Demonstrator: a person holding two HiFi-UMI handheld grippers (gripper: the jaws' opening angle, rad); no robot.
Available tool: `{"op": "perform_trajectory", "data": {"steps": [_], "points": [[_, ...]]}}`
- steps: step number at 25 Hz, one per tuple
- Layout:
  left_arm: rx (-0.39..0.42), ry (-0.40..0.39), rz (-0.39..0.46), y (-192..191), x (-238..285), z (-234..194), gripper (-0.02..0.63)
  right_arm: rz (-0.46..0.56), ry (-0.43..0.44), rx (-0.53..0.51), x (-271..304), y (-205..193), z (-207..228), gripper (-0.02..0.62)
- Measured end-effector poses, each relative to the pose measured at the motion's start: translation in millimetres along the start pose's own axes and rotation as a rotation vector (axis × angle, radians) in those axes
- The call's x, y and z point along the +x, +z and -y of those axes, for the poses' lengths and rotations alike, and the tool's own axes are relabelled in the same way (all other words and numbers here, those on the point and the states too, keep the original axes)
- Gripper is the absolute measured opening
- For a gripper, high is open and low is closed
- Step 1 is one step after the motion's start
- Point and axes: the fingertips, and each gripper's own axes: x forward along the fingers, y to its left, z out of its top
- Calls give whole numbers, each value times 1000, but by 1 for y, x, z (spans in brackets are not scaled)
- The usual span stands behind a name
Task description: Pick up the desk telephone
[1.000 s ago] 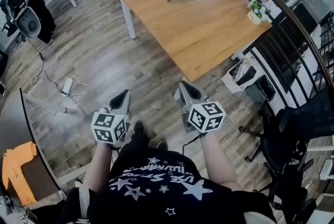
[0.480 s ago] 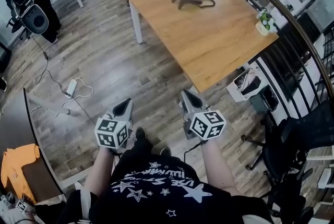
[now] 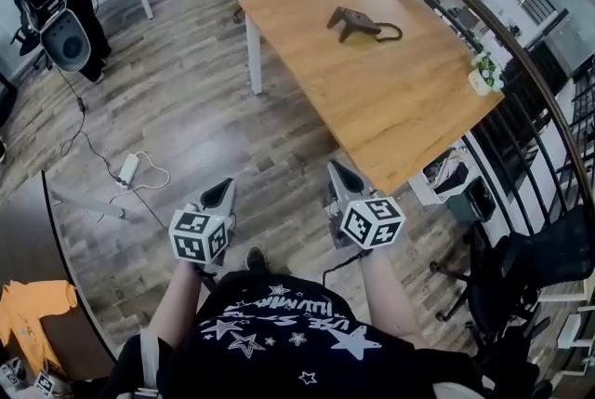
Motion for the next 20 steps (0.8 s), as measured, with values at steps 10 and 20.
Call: {"op": "perform_trajectory", "data": {"steps": [10, 20], "points": [[-14, 19, -18, 22, 7, -84, 2, -22, -16, 16, 83, 7, -23, 0], [-46, 22, -38, 24, 24, -123, 2, -68, -44, 21, 111, -1, -12, 0]]}}
